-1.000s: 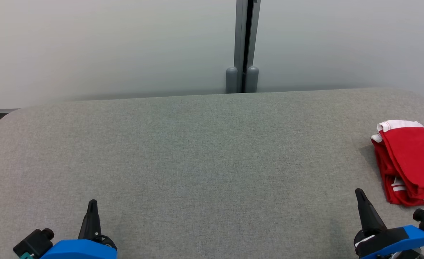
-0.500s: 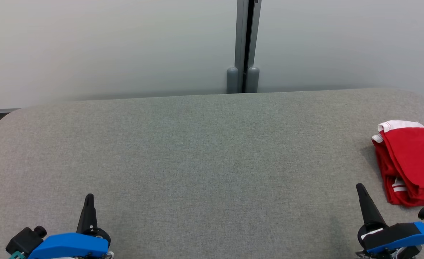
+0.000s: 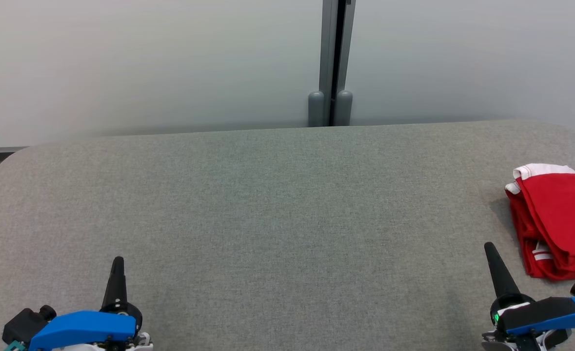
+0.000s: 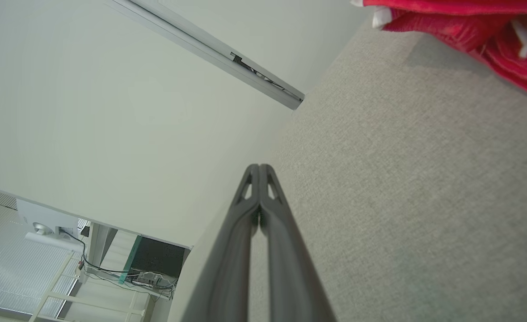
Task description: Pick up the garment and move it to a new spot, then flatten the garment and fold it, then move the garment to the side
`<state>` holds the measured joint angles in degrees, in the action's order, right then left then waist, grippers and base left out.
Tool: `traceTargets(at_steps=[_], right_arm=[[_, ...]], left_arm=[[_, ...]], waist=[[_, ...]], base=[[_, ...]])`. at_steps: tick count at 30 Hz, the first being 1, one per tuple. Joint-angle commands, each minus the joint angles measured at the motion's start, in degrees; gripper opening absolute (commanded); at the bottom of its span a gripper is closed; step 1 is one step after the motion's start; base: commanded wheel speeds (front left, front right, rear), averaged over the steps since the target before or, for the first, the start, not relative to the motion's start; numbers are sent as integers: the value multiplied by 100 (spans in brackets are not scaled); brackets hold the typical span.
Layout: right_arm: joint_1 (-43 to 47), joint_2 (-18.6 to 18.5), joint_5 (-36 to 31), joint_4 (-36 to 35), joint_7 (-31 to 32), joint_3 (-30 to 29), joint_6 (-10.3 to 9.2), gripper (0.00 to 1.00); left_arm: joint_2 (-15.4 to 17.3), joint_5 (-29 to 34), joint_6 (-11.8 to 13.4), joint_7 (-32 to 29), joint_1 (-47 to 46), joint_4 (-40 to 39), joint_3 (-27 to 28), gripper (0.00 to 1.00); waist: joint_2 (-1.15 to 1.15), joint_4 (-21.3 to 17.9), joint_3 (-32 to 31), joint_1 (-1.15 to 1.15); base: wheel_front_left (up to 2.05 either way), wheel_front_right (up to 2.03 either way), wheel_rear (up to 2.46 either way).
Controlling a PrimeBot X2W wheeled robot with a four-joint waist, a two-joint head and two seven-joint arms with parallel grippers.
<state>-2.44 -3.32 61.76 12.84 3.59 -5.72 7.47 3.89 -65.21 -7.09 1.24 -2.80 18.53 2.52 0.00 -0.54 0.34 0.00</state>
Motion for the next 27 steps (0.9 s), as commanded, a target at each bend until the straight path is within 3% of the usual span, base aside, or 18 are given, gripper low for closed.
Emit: traceTargets(at_steps=[1, 27], right_arm=[[-148, 4, 169, -28, 25, -18, 3, 0], [-266, 25, 1526, 37, 155, -54, 4, 0]], left_arm=[[18, -138, -36, -39, -173, -87, 30, 0], [-39, -1347, -50, -392, -267, -267, 209, 0]], waist=[[0, 1, 0, 0], [0, 23, -7, 0]], base=[[0, 0, 0], [0, 0, 0]])
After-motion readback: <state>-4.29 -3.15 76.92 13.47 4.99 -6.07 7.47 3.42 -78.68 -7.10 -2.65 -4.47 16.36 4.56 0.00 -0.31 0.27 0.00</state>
